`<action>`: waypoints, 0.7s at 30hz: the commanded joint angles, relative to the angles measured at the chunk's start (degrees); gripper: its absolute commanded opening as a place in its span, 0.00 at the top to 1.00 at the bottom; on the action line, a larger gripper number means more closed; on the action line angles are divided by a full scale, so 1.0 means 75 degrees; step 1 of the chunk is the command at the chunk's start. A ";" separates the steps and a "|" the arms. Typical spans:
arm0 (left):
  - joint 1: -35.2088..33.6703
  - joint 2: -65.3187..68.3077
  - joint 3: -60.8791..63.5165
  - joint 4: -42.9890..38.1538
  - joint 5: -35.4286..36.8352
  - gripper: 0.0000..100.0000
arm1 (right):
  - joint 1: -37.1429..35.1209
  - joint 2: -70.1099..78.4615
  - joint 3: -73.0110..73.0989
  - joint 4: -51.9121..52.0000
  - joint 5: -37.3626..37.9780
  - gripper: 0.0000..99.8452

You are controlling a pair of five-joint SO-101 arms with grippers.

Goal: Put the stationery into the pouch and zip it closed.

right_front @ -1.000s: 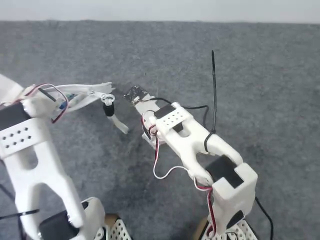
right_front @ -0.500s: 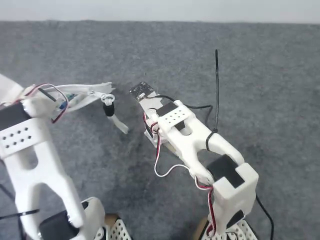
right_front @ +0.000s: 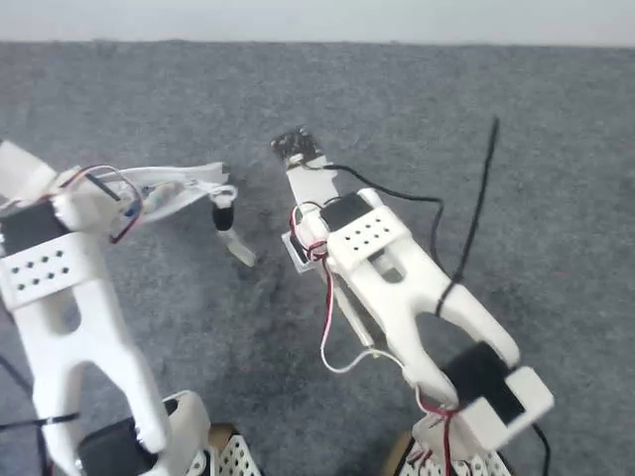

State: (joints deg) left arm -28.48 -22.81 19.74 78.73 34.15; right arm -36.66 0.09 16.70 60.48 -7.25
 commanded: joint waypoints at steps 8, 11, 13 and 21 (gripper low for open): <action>0.1278 0.0023 -0.0955 0.1395 0.0059 0.99 | -0.0018 -0.2842 0.1020 -0.0756 -0.1090 0.99; 0.1676 0.0023 -0.1155 0.1723 0.0023 0.99 | -0.0018 -0.3569 0.1958 -0.1752 -0.1149 0.99; 0.1875 0.0023 -0.1166 0.1747 -0.0199 0.99 | -0.0018 -0.4144 0.2661 -0.2514 -0.1149 0.99; 0.1934 0.0047 -0.1155 0.1711 -0.0234 0.99 | 0.0053 -0.6840 0.5204 -0.5081 -0.1102 0.99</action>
State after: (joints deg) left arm -15.03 -22.11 13.85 90.68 33.01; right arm -36.75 -42.64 53.10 28.04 -15.16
